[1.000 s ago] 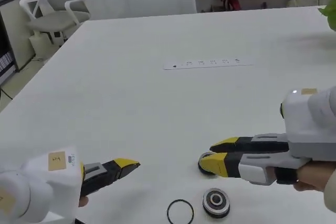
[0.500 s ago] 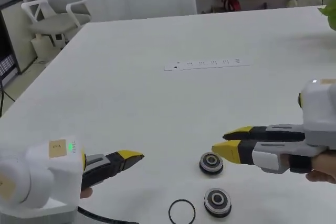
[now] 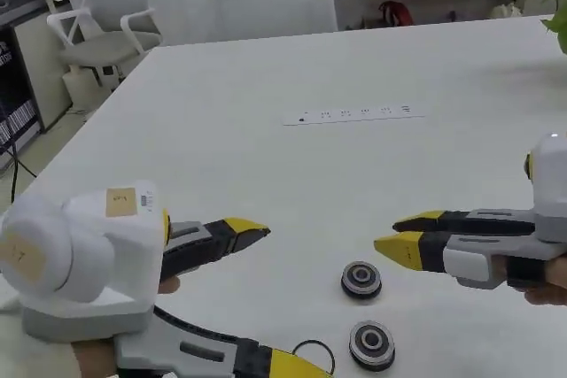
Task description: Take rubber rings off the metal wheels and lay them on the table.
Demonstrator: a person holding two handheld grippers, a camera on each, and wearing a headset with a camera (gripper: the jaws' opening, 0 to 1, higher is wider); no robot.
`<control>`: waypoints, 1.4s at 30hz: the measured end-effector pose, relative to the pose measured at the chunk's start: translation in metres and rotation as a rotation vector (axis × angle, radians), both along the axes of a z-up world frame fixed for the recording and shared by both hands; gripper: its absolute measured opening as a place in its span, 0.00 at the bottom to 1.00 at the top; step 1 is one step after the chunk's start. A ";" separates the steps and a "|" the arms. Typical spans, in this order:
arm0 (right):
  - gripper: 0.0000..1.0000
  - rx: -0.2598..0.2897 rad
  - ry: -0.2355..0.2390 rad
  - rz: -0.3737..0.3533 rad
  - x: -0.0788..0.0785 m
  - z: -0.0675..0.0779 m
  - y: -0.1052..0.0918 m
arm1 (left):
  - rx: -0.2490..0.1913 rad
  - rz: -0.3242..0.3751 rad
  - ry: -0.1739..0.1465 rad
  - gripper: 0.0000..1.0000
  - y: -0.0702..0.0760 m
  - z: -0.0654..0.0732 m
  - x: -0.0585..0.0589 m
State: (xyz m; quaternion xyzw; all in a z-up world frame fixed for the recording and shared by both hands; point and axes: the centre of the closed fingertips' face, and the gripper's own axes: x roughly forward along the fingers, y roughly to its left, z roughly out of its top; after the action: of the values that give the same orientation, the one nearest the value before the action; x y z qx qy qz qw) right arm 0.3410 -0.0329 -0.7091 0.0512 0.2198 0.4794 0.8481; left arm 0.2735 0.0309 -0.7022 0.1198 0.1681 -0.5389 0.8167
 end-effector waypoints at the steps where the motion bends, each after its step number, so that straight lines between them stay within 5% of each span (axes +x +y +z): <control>1: 0.24 0.002 -0.001 -0.001 0.000 0.000 0.000 | 0.002 -0.004 -0.004 0.92 -0.001 0.002 0.000; 7: 0.27 0.016 0.002 0.003 0.000 0.003 -0.003 | -0.016 -0.046 -0.043 0.92 -0.015 0.022 0.001; 10: 0.29 0.018 0.013 0.003 0.000 0.002 -0.005 | 0.011 -0.073 -0.060 0.92 -0.023 0.025 0.005; 21: 0.31 0.004 0.064 0.018 -0.005 -0.011 -0.009 | 0.002 -0.134 -0.099 0.89 -0.048 0.039 0.019; 28: 0.33 -0.054 0.083 0.073 -0.015 -0.027 -0.005 | -0.019 -0.137 -0.097 0.83 -0.053 0.029 0.021; 33: 0.34 -0.097 0.097 0.119 -0.022 -0.039 -0.005 | -0.060 -0.088 -0.060 0.77 -0.048 0.018 0.025; 42: 0.38 -0.147 0.135 0.250 -0.046 -0.058 0.002 | -0.003 -0.089 -0.033 0.68 -0.048 -0.013 0.019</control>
State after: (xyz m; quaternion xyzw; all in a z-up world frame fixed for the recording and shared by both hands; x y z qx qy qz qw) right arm 0.2947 -0.0306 -0.7672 -0.0064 0.3156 0.5592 0.7666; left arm 0.2926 -0.0167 -0.7152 0.1347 0.1485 -0.5730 0.7946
